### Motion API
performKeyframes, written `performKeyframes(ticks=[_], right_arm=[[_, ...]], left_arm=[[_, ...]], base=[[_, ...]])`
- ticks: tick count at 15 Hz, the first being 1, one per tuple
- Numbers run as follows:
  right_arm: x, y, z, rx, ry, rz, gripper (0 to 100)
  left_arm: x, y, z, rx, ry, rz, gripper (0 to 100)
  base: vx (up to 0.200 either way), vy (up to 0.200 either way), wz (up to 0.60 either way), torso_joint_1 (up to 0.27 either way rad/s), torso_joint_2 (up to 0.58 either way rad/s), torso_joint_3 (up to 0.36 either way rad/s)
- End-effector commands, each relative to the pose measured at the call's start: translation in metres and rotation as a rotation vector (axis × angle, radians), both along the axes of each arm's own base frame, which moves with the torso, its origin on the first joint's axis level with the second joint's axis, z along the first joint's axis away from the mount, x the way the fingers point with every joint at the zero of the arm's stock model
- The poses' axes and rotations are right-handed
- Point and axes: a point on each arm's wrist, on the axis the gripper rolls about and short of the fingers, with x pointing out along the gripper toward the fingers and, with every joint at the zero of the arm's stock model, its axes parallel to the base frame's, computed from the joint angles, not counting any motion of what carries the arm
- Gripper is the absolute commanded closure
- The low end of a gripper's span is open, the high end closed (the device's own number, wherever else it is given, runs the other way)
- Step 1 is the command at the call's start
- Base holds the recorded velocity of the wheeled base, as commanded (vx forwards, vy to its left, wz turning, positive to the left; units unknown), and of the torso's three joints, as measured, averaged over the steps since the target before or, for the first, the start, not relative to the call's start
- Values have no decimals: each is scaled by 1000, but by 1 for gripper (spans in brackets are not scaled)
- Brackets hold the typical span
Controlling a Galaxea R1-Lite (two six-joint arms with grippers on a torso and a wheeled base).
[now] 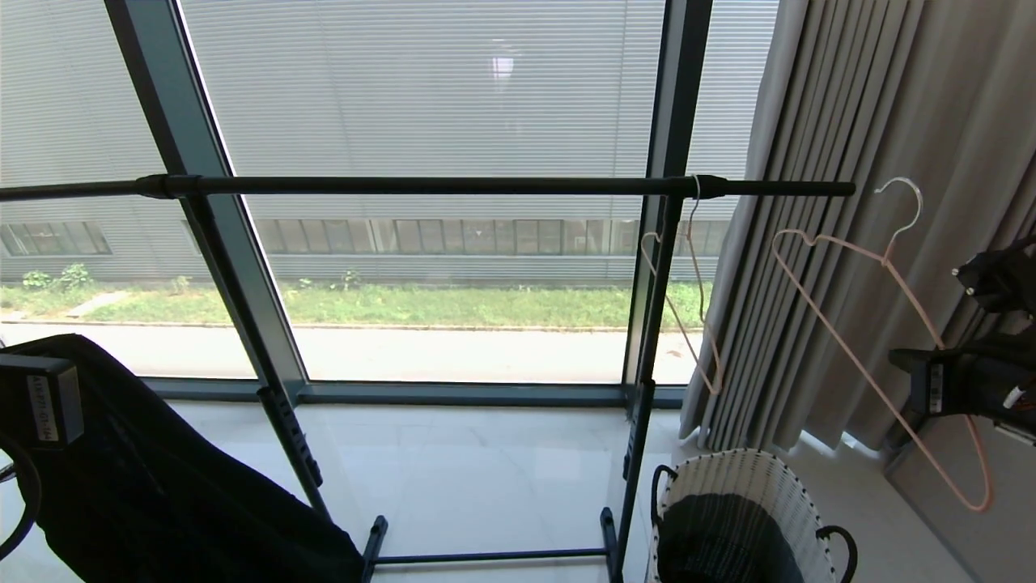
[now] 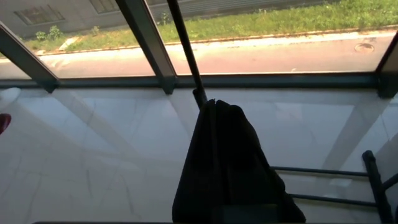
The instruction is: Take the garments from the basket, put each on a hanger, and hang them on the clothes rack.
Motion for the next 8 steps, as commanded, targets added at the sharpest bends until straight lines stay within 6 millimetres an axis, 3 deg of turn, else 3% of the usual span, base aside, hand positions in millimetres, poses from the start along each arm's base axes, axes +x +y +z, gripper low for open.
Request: performKeyframes(ticks=[1,5,7,8], right_arm=[[-35,-2,-2,-27,-36,38,100],[-57,-4,2,-51,-66,75,100],[-70,1,14,-19,-107,186,100],[-78,5,22,4,-119,272,100]], left_arm=[[1,0,0,21,8,-5,100],[1,0,0,39,12,-10,100],[0,0,-1,37,10,-20,100],[0,-2,0,30,6,-45,100]], base=[[-200,0,0,2,2,2],[-200,0,0,1,4,1],[-200,0,0,-5,-2,0],[0,0,0,0,0,0]])
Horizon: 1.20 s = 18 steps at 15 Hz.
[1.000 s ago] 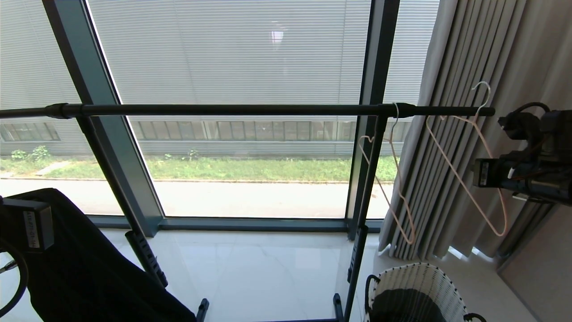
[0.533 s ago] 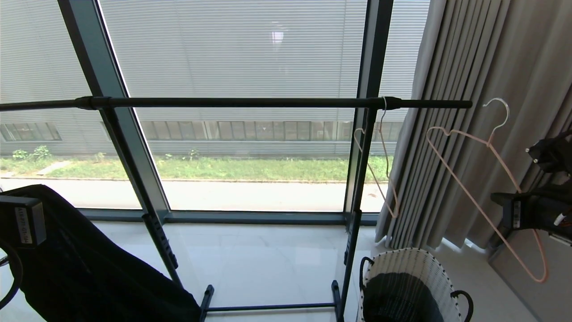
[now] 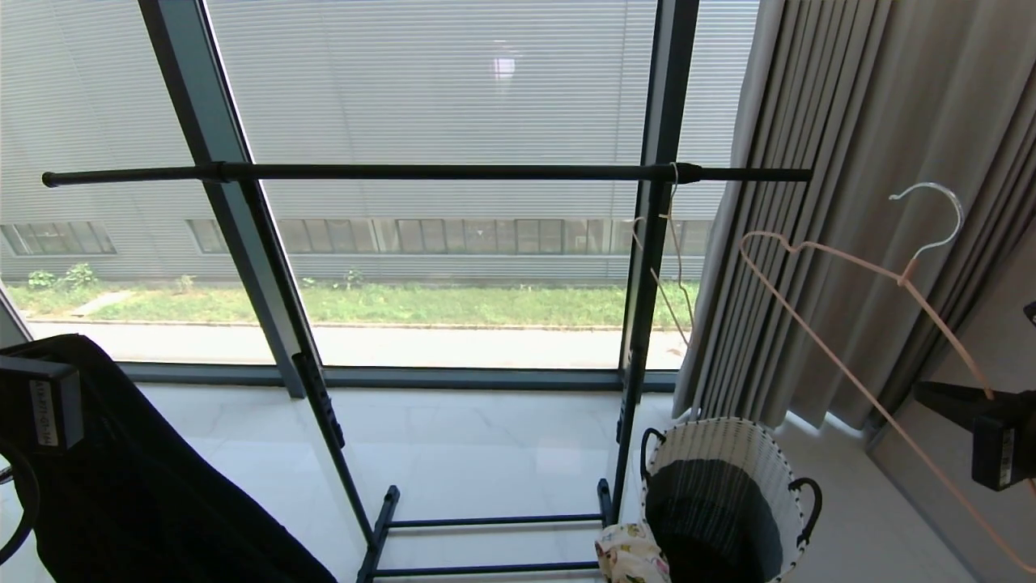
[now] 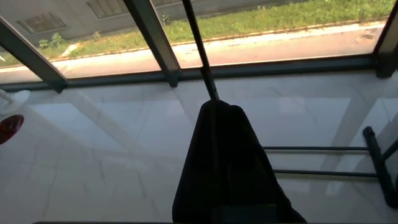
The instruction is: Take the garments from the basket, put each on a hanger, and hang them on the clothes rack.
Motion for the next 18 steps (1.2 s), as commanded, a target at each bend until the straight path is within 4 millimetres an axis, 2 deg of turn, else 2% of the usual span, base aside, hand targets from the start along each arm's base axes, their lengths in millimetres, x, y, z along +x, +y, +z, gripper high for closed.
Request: performKeyframes(ticks=[1,2,4,6,8,9,10,11,14,16,18], right_arm=[[-21,6,20,42,-62,139,100],[-27,10,24,55,-65,213,100],[-36,17,22,68,-56,316,100],[-48,22,12,71,-4,432,100],[-59,25,-3,67,45,534,100],[-61,26,-5,66,54,553,100],[-65,29,-9,60,67,600,100],[-67,31,-10,59,72,629,100],[-72,36,-10,108,108,676,100],[-72,37,-9,118,112,679,100],[-72,37,-9,119,114,679,100]], left_arm=[[1,-5,2,-12,-9,-64,100],[4,-9,4,-22,-15,-113,100],[24,-21,13,-36,-29,-165,100],[58,-41,30,-75,-53,-158,100],[96,-73,39,-132,-77,-94,100],[105,-83,40,-146,-81,-84,100],[122,-111,36,-175,-71,-89,100],[131,-131,30,-186,-55,-112,100],[141,-174,21,-212,-39,-182,100],[140,-190,12,-196,-9,-240,100],[141,-195,7,-187,6,-246,100]], base=[[0,0,0,0,0,0],[0,0,0,0,0,0],[0,0,0,0,0,0],[0,0,0,0,0,0],[0,0,0,0,0,0],[0,0,0,0,0,0],[0,0,0,0,0,0],[0,0,0,0,0,0],[0,0,0,0,0,0],[0,0,0,0,0,0],[0,0,0,0,0,0]])
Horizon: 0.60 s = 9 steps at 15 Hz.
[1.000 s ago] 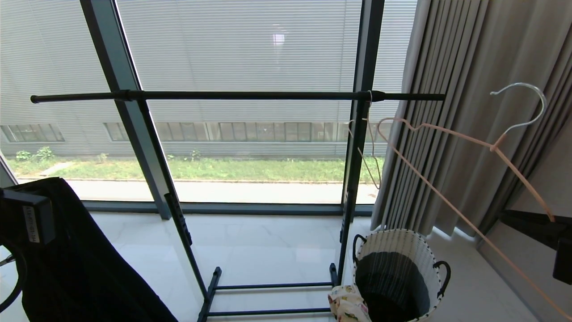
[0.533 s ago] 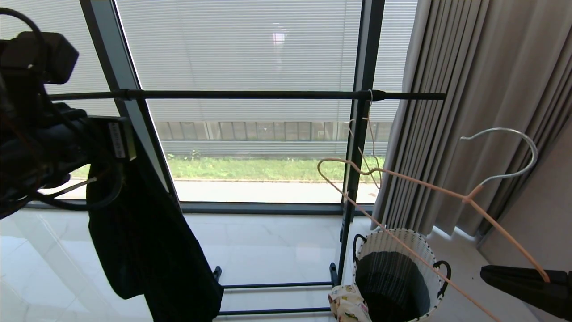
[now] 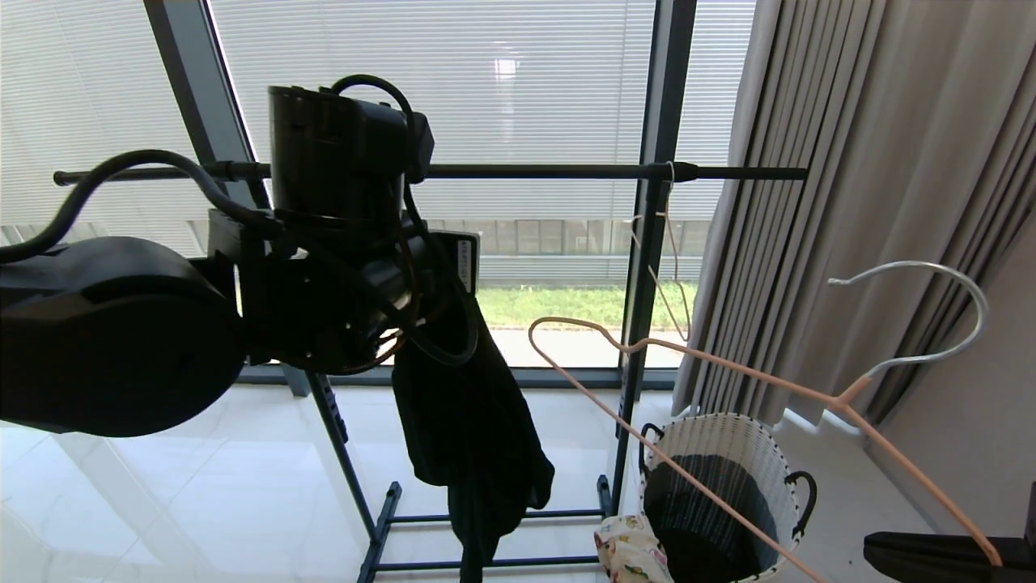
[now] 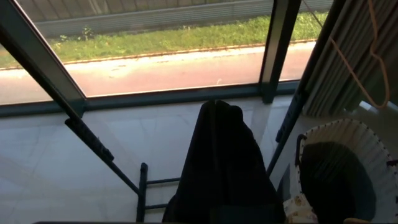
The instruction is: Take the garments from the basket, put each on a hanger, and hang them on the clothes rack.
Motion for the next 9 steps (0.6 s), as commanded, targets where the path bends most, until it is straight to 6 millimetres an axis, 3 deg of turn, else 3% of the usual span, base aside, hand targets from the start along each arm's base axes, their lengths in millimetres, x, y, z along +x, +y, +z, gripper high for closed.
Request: performKeyframes(ticks=[1,9], right_arm=[[1,2,0,-5,6,6,100],[16,22,1,-8,25,64,100]], left_arm=[[7,-10,-13,24,29,-14,100],[1,-24,-12,-3,16,-98,100]], base=[[0,0,0,0,0,0],[0,0,0,0,0,0]])
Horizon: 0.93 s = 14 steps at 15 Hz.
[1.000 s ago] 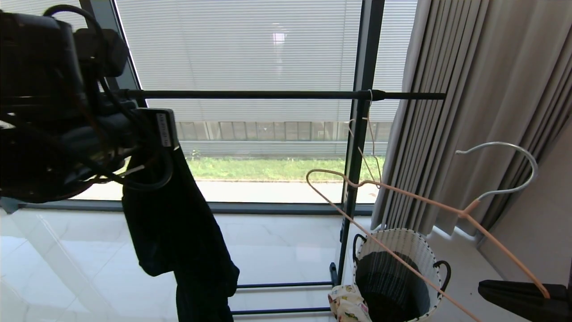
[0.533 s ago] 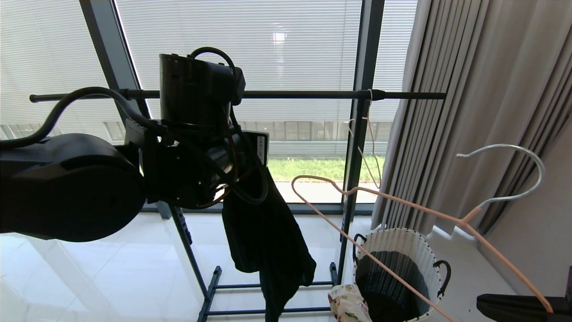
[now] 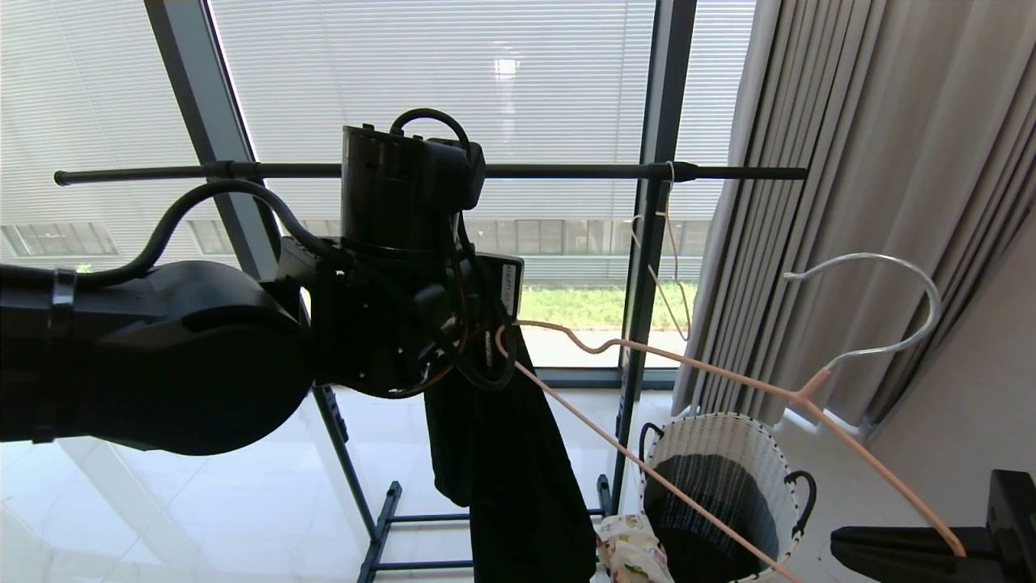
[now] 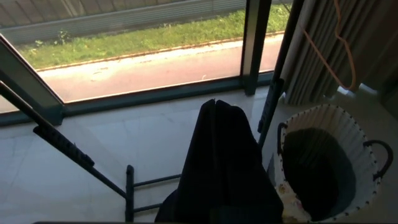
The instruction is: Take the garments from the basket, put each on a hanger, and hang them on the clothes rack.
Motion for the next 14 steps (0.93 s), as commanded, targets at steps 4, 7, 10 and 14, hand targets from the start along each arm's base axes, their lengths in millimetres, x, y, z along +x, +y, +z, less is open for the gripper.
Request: performKeyframes(ticks=[4,7,10,14], right_arm=[[22,21,2,12,-6,-5,100],[20,25,6,21,-13,21,100],[19,25,4,15,-8,23,100],[25,30,5,10,-4,21,100]], left_arm=[[-2,-1,6,-13,-14,-5,100],[0,-2,9,-21,-24,-5,100],[0,-1,14,-31,-35,-5,100],[-7,-6,17,-39,-41,-35,100]], base=[[0,0,0,0,0,0],[0,0,0,0,0,0],[0,0,0,0,0,0],[0,0,0,0,0,0]])
